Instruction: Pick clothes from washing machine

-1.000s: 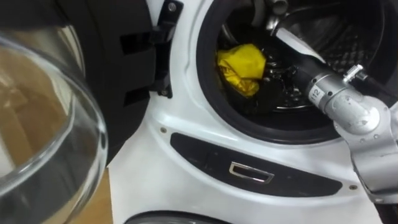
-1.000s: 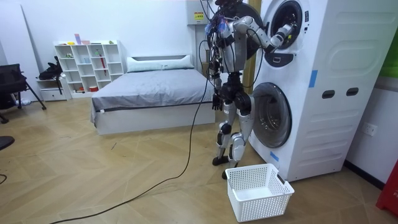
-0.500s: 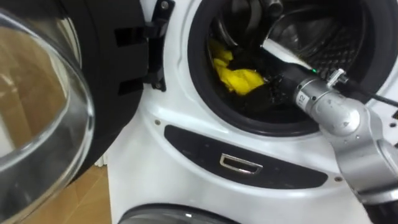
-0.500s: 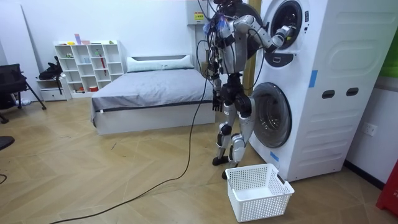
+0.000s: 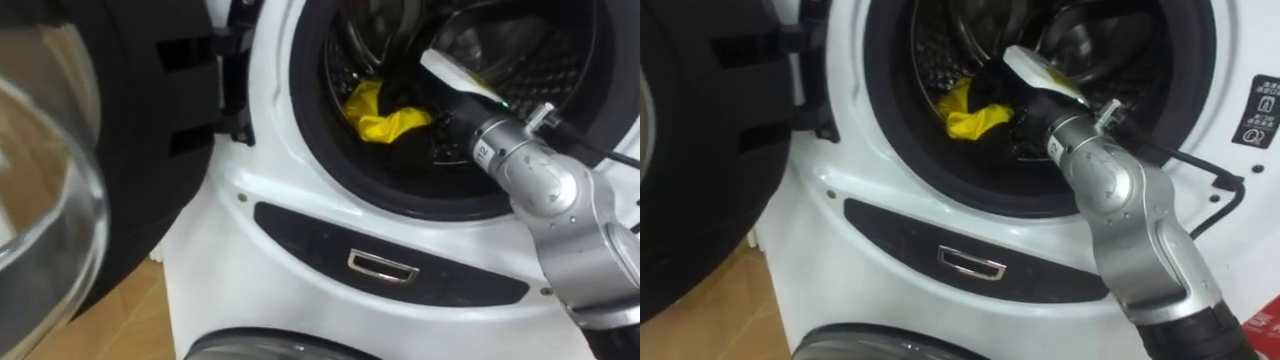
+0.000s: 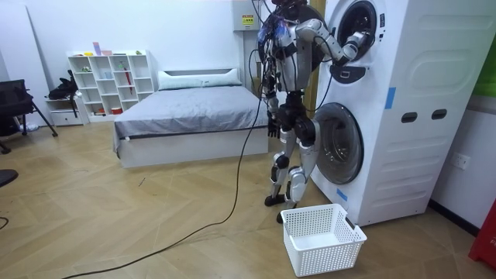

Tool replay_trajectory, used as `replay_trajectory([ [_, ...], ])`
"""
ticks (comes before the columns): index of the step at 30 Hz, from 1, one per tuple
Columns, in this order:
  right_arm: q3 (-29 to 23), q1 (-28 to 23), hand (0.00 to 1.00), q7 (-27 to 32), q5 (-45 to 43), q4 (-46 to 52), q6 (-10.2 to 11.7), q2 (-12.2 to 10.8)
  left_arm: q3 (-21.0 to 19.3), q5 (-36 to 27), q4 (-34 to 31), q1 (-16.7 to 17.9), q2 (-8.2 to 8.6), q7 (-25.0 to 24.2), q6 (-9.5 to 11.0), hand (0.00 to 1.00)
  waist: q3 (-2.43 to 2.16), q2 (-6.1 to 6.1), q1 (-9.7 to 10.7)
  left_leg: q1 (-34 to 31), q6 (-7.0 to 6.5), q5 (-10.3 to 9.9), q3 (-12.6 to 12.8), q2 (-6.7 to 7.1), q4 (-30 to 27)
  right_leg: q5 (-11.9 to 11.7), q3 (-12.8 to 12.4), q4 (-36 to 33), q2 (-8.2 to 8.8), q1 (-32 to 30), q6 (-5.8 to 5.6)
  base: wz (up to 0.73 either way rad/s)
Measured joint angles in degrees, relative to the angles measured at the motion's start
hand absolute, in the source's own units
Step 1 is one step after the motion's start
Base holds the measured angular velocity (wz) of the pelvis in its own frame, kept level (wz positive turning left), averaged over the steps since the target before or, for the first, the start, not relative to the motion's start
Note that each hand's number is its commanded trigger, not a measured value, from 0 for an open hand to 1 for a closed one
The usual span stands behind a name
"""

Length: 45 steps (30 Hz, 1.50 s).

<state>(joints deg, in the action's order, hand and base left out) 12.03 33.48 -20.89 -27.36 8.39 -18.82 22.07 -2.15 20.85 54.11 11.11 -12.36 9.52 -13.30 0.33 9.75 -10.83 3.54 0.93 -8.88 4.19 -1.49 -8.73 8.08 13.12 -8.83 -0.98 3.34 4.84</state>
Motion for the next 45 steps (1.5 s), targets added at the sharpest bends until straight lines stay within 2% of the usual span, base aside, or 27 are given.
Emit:
replay_trajectory([
  [4, -2.2, -4.3, 1.0, 0.6, 2.8, 7.6, 0.1, 0.0, 0.0, -0.3, 3.3, -0.3, 0.73, 1.5, 1.6, 0.0, -0.23, -0.83, 0.2, 0.2, -0.21, -0.4, 0.2, -0.01, 0.1, 0.1, -0.5, 0.0, -0.02, -0.1, -0.17, -0.04],
  [6, -2.2, -4.8, 1.0, 1.1, 4.6, 9.5, 0.4, -0.1, 0.0, -0.8, 4.2, -0.1, 0.8, 2.0, 1.8, 0.0, -0.02, -1.55, 1.4, 0.3, -0.31, -0.5, 0.3, -0.03, 0.1, 0.1, -0.6, 0.0, 0.02, 0.1, -0.18, 0.03],
  [7, -2.6, -5.5, 1.0, 1.6, 5.6, 11.4, 0.9, -0.1, -0.1, -0.9, 4.4, 0.0, 0.89, 2.4, 2.0, 0.0, -0.12, -1.6, 2.0, 0.4, -0.36, -0.5, 0.3, -0.03, 0.0, 0.1, -0.6, 0.0, 0.07, 0.2, -0.19, 0.11],
  [9, -4.2, -7.2, 1.0, 1.7, 8.8, 14.2, 2.4, -0.1, -0.8, -0.9, 4.4, 0.4, 1.0, 2.6, 2.8, 0.0, 0.29, -2.25, 2.7, 0.4, -0.48, -0.8, 0.3, -0.03, 0.1, 0.3, -0.8, 0.1, 0.08, 0.3, -0.48, 0.07],
  [11, -5.7, -10.4, 1.0, 2.6, 13.8, 16.8, 4.4, -0.2, -1.1, -0.8, 4.4, 0.7, 1.04, 2.8, 3.4, 0.0, 0.4, -2.86, 3.4, 0.8, -0.52, -1.2, 0.4, -0.01, 0.1, 0.4, -1.7, 0.1, 0.03, 0.6, -0.69, -0.06],
  [14, -7.2, -14.1, 1.0, 3.2, 20.6, 20.2, 5.2, -0.2, -1.1, -1.0, 4.4, 1.2, 1.23, 4.1, 4.2, 0.0, 0.4, -3.25, 4.8, 0.8, -0.7, -1.5, 0.6, 0.02, 0.1, 0.4, -2.0, 0.0, 0.04, 0.6, -0.74, -0.02],
  [15, -7.6, -15.0, 1.0, 3.4, 22.0, 20.9, 5.3, -0.2, -1.1, -1.0, 4.4, 1.3, 1.34, 4.3, 4.4, 0.0, 0.34, -3.38, 4.8, 0.9, -0.71, -1.6, 0.8, 0.0, 0.1, 0.4, -2.0, 0.0, 0.03, 0.6, -0.75, -0.11],
  [18, -8.2, -17.1, 1.0, 3.2, 28.4, 23.5, 6.9, -0.6, -1.9, -0.8, 4.4, 2.0, 2.27, 5.1, 5.7, 0.0, -0.25, -4.19, 5.8, 1.0, -0.83, -1.9, 1.6, -0.18, 0.1, 0.4, -2.2, 0.0, 0.07, 0.7, -0.93, -0.13],
  [20, -10.8, -19.1, 1.0, 3.1, 32.4, 25.9, 8.2, -0.6, -3.6, -0.6, 4.4, 3.0, 2.82, 5.1, 6.8, 0.0, -0.84, -4.59, 6.8, 1.1, -0.89, -2.0, 1.8, -0.39, 0.0, 0.4, -2.3, 0.0, 0.11, 0.9, -1.04, 0.0],
  [23, -14.7, -21.6, 1.0, 3.1, 36.5, 28.3, 9.3, -0.6, -6.2, -0.5, 5.5, 4.6, 2.83, 5.3, 7.6, 0.0, -0.89, -4.67, 8.6, 1.9, -0.82, -2.1, 1.8, -0.41, 0.0, 0.4, -2.4, 0.1, 0.02, 1.7, -1.05, 0.0],
  [25, -15.2, -22.7, 1.0, 3.1, 40.0, 29.5, 9.7, -0.6, -7.0, -0.5, 5.5, 5.4, 2.8, 5.4, 7.8, 0.0, -0.89, -4.69, 9.5, 2.1, -0.82, -2.3, 1.8, -0.37, 0.0, 0.5, -2.4, 0.1, -0.02, 1.8, -1.18, 0.0],
  [28, -16.8, -24.8, 1.0, 3.1, 44.9, 30.5, 11.5, 0.4, -7.9, -0.5, 5.5, 6.3, 2.86, 5.9, 9.3, 0.0, -0.86, -4.71, 10.7, 1.8, -0.88, -2.4, 1.8, -0.06, -0.5, 0.5, -2.6, 0.1, 0.06, 1.7, -1.22, 0.0],
  [32, -19.8, -27.1, 1.0, 3.1, 48.9, 32.1, 12.4, 2.8, -10.0, -0.5, 5.6, 6.7, 2.93, 6.3, 10.2, 0.0, -0.84, -4.7, 11.1, 1.8, -0.97, -2.4, 2.0, 0.15, -0.7, 0.5, -3.7, 0.2, 0.02, 1.6, -1.26, -0.03],
  [35, -21.1, -28.7, 1.0, 3.1, 49.8, 33.1, 12.7, 3.6, -11.4, -0.5, 5.6, 6.4, 2.95, 6.5, 11.1, 0.0, -0.87, -4.63, 11.2, 2.0, -1.15, -2.5, 2.0, 0.22, -0.9, 0.7, -3.7, 0.3, 0.17, 1.6, -1.52, 0.01],
  [39, -22.7, -30.6, 1.0, 3.1, 51.5, 34.8, 13.5, 4.5, -12.5, -0.4, 5.7, 6.7, 3.25, 6.5, 11.4, 0.0, -0.88, -4.62, 12.4, 2.0, -1.52, -2.7, 1.9, 0.33, -0.9, 0.9, -3.6, 0.3, 0.47, 1.5, -1.95, 0.06],
  [41, -24.8, -33.1, 1.0, 3.1, 52.5, 36.9, 14.0, 5.6, -14.1, 0.0, 5.8, 6.8, 4.07, 6.7, 11.4, 0.0, -0.94, -4.51, 13.2, 1.9, -1.85, -3.0, 1.9, 0.37, -0.8, 1.0, -3.9, 0.3, 0.54, 1.3, -2.15, 0.0],
  [45, -26.9, -36.4, 1.0, 3.1, 52.8, 38.5, 15.4, 7.0, -14.1, 0.1, 5.4, 6.1, 4.29, 6.8, 11.3, 0.0, -1.09, -4.29, 13.8, 1.9, -2.22, -3.4, 2.5, 0.23, -0.7, 0.8, -6.0, -0.3, 0.06, 0.6, -2.49, -0.05],
])
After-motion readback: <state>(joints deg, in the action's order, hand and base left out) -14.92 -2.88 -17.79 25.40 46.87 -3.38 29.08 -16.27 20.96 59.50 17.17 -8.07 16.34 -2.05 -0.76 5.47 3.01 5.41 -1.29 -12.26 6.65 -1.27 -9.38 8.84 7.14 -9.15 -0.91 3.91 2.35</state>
